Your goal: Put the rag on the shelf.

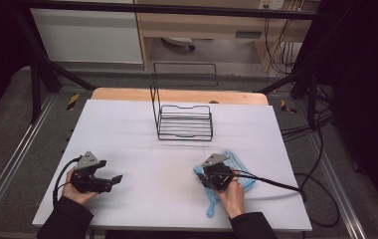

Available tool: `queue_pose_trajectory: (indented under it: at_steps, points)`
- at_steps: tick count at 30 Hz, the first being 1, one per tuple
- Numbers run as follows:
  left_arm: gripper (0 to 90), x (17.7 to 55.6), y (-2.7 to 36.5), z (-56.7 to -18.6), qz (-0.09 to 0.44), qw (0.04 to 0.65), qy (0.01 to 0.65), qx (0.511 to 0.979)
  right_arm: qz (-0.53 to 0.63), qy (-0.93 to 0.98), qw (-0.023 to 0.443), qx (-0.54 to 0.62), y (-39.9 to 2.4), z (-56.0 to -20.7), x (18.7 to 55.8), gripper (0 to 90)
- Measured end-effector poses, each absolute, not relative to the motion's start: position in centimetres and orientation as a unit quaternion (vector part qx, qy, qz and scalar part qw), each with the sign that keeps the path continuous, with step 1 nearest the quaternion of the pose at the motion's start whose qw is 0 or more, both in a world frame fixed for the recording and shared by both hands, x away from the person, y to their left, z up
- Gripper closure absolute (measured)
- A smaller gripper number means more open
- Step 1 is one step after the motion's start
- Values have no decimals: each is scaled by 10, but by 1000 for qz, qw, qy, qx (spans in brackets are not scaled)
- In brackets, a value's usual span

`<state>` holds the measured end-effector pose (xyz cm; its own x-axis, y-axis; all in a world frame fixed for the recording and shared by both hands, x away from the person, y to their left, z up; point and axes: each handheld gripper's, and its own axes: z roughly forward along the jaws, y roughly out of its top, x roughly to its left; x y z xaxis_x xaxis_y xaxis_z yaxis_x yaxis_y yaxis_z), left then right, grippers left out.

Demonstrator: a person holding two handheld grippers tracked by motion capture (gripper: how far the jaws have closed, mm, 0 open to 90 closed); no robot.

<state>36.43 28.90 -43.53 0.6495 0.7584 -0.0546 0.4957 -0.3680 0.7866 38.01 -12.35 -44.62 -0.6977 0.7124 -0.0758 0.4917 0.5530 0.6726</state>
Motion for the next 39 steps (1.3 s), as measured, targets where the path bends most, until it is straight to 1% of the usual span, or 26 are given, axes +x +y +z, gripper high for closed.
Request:
queue_pose_trajectory:
  at_steps: [3, 5, 10, 12, 18, 24, 32, 39]
  points:
    - [123, 364, 289, -435, 161, 408, 386, 811, 317, 864, 176, 350, -124, -446, 381, 704]
    - [124, 364, 289, -435, 161, 408, 386, 811, 316, 862, 180, 353, -124, -446, 380, 752]
    - [124, 365, 289, -435, 161, 409, 386, 811, 323, 862, 175, 348, -126, -443, 381, 791]
    - [124, 365, 289, -435, 161, 408, 385, 812, 326, 861, 176, 348, -126, -442, 380, 793]
    - [124, 365, 289, -435, 162, 407, 386, 812, 381, 855, 120, 331, -124, -434, 376, 794]
    - [124, 365, 289, -435, 162, 407, 386, 812, 401, 863, 93, 292, -111, -431, 368, 791]
    - [124, 366, 288, -435, 162, 407, 386, 811, 409, 871, 77, 261, -90, -431, 360, 790]
    - [124, 366, 288, -435, 162, 407, 386, 812, 414, 881, 52, 225, -67, -434, 351, 786]
